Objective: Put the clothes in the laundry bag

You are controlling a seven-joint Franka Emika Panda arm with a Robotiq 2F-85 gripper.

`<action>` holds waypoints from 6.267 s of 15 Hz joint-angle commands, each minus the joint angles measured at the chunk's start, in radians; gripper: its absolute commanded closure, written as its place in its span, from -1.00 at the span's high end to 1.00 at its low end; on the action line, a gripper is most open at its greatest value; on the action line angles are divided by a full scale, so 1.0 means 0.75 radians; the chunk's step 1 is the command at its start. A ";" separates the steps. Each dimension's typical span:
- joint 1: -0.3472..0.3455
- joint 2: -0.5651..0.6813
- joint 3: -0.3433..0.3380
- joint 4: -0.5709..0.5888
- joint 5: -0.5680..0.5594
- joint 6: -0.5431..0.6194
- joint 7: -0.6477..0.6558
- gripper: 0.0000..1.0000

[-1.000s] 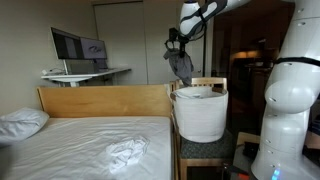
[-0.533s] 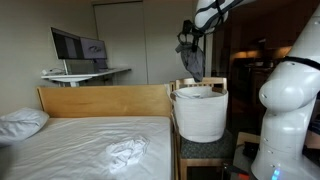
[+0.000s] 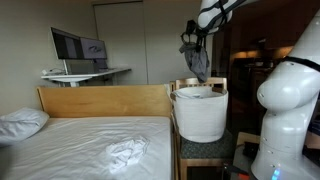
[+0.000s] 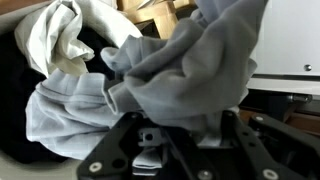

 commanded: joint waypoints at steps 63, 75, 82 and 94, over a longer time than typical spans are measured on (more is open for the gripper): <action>0.654 0.970 0.507 -0.222 1.423 0.704 -1.160 1.00; 0.722 1.366 0.510 0.010 1.404 1.090 -1.104 1.00; 0.765 1.445 0.468 0.068 1.411 1.121 -1.090 1.00; 0.926 1.864 0.323 0.542 1.431 1.229 -1.009 1.00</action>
